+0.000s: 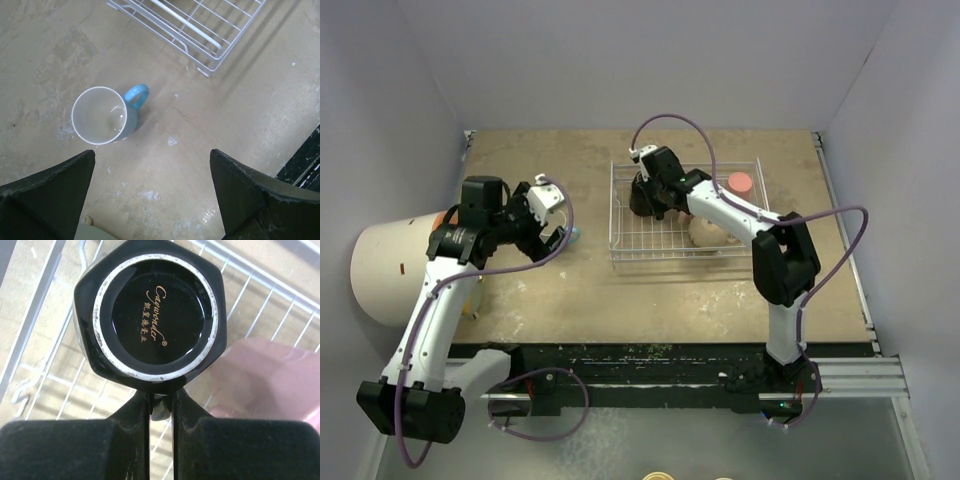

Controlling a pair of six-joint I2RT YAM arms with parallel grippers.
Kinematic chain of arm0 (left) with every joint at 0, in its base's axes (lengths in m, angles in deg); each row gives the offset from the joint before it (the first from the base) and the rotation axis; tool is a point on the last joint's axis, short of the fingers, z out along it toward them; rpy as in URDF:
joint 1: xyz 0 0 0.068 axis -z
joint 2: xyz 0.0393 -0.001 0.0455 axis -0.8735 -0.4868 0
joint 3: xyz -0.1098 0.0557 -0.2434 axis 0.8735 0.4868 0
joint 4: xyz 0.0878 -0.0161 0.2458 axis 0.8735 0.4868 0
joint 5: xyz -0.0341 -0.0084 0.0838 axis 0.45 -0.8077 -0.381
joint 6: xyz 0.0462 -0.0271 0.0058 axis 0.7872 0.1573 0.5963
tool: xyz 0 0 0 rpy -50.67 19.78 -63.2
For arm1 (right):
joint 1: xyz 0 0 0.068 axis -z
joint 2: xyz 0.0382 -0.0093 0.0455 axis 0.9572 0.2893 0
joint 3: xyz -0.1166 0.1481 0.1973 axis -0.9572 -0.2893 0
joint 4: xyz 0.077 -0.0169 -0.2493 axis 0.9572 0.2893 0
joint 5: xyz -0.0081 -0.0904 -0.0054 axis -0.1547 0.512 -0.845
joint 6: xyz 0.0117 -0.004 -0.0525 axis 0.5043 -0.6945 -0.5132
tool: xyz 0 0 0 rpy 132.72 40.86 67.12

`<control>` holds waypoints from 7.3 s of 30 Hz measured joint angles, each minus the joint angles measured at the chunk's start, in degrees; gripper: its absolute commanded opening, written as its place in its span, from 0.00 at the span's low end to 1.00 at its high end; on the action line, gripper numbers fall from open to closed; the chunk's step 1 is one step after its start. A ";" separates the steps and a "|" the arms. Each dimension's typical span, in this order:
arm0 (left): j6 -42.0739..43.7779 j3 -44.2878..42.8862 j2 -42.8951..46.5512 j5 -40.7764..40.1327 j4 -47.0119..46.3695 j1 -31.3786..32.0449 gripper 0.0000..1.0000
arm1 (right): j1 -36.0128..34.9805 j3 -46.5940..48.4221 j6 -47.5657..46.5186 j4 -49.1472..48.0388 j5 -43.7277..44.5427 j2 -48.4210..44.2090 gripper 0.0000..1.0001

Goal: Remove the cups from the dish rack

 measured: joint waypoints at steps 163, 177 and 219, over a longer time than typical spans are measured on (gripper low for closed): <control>26.84 -1.62 3.30 13.77 -5.20 -5.77 0.99 | -0.85 -8.72 29.05 2.64 -17.57 -28.74 0.00; 39.10 5.70 14.47 20.22 -15.23 -3.21 0.96 | -4.90 -34.21 65.79 -40.37 -45.70 -32.81 0.00; 41.79 -6.49 -0.83 17.27 2.10 -2.32 0.00 | -5.64 -31.58 65.42 -38.10 -43.50 -36.39 0.70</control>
